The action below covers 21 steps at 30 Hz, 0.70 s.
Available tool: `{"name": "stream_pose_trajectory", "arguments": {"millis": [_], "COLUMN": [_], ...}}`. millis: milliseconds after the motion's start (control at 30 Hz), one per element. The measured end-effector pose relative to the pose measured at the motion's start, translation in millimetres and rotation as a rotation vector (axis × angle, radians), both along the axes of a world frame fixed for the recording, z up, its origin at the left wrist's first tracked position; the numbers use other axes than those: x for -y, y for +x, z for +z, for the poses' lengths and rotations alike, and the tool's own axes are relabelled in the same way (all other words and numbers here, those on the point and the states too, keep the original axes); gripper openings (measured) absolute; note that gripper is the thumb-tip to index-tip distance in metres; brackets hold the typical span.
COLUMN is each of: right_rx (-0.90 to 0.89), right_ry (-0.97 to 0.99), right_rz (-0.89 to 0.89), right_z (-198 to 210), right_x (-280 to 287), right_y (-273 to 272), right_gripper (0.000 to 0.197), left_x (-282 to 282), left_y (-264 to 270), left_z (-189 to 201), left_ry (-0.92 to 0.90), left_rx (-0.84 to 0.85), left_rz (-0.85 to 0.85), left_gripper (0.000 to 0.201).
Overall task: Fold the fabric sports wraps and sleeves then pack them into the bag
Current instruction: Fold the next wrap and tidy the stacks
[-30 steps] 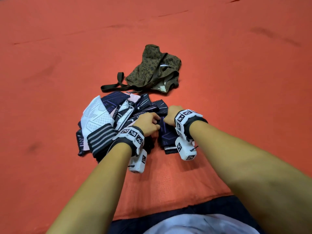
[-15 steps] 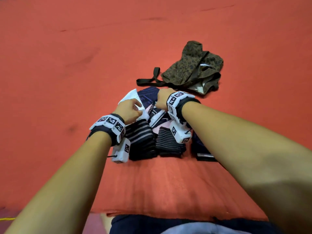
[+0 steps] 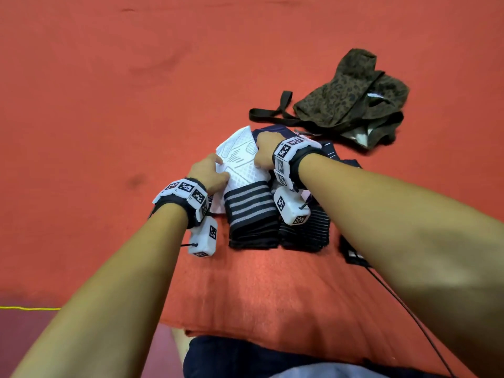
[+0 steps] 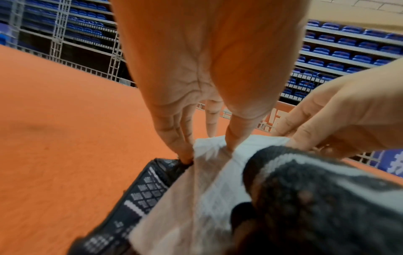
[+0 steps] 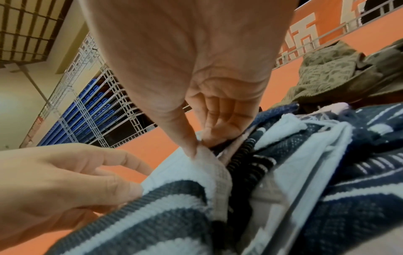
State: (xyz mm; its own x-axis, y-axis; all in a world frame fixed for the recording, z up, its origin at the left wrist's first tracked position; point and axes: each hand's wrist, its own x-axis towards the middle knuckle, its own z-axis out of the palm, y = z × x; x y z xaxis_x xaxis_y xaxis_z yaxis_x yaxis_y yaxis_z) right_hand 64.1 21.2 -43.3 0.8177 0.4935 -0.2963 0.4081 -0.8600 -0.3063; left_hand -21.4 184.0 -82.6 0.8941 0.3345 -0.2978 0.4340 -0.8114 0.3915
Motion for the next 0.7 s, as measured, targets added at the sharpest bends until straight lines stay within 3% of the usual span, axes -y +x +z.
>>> {"name": "stream_pose_trajectory", "arguments": {"millis": [167, 300, 433, 700], "right_rx": [0.015, 0.045, 0.076, 0.096], "right_ry": [0.135, 0.231, 0.281, 0.262], "right_rz": [-0.090, -0.177, -0.228, -0.390], "right_z": [9.1, 34.7, 50.2, 33.5], "right_x": [0.2, 13.4, 48.0, 132.0], "right_y": [-1.9, -4.2, -3.4, -28.2], "right_gripper": [0.022, 0.012, 0.032, 0.034], "left_x": [8.9, 27.9, 59.8, 153.8], "left_y": [3.1, 8.7, 11.8, 0.1], "left_z": [23.5, 46.5, 56.8, 43.1], "left_ry": [-0.089, -0.094, -0.142, -0.196], "left_rx": [0.163, 0.270, 0.274, 0.218], "left_rz": [0.091, 0.053, -0.040, -0.237], "left_gripper": [0.044, 0.043, 0.042, 0.034]}}
